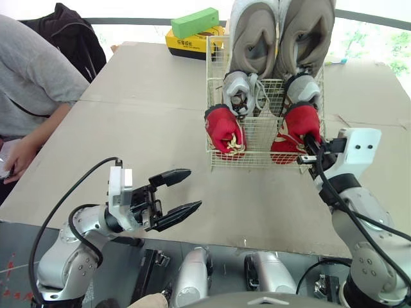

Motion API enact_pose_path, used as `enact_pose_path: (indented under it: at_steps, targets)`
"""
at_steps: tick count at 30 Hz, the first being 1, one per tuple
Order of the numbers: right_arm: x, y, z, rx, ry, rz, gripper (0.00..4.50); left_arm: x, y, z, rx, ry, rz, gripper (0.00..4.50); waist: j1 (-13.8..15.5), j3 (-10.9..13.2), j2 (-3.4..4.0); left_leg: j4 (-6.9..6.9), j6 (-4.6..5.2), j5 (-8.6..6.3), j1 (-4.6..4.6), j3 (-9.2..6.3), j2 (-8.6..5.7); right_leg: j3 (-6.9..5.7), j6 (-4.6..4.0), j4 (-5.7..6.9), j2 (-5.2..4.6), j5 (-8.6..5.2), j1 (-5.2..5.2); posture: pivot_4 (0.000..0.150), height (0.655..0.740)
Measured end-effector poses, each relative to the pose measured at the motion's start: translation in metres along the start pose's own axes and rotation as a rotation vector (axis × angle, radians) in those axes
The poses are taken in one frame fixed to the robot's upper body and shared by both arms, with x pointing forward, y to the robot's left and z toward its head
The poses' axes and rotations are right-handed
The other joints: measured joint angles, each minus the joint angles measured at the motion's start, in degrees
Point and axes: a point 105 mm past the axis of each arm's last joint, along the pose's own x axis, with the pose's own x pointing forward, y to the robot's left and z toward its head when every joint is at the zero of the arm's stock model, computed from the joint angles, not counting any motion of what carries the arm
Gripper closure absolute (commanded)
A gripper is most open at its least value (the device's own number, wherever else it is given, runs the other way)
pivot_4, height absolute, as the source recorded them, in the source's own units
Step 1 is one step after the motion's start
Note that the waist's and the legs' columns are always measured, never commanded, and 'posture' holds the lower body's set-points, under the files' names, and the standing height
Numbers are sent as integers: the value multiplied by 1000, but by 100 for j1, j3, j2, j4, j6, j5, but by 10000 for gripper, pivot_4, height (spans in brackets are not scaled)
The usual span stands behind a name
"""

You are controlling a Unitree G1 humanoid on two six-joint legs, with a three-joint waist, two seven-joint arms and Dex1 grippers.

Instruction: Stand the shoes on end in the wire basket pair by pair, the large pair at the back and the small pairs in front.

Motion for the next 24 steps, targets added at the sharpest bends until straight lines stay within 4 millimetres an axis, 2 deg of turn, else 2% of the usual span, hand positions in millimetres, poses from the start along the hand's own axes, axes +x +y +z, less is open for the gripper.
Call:
enact_pose_path:
  at_steps: [7,11,16,18,20,24]
  targets:
    - [5,-2,3,-17,47,50,44542,1,1,1,7,-4,-4,0,-4,0,0,0,0,0,2,1,0,1,0,2,1,1,1,1500,7400]
    - [18,-17,10,134,111,41,44542,2,1,2,11,-5,-6,0,-11,0,1,1,1,1,4,0,3,1,-14,3,6,11,1,1500,7400]
    - [31,-31,25,169,169,87,44542,0,-1,-1,3,3,-3,0,-13,3,6,-3,2,0,0,1,-3,0,-20,0,0,11,-2,1500,7400]
    - [30,-31,21,199,178,83,44542,-2,-2,-4,-9,5,5,0,-17,2,5,-12,1,0,1,-2,-3,0,-20,-2,2,10,-3,1500,7400]
    - [30,-20,12,265,184,87,44542,-2,-2,-5,-14,4,15,0,-47,0,8,-18,1,0,1,-3,5,3,-19,0,14,10,-7,1500,7400]
    - [28,-18,7,290,189,64,44542,-3,-3,-6,-21,5,25,0,-135,-12,1,-18,1,0,4,-10,9,2,-18,1,19,10,-3,1500,7400]
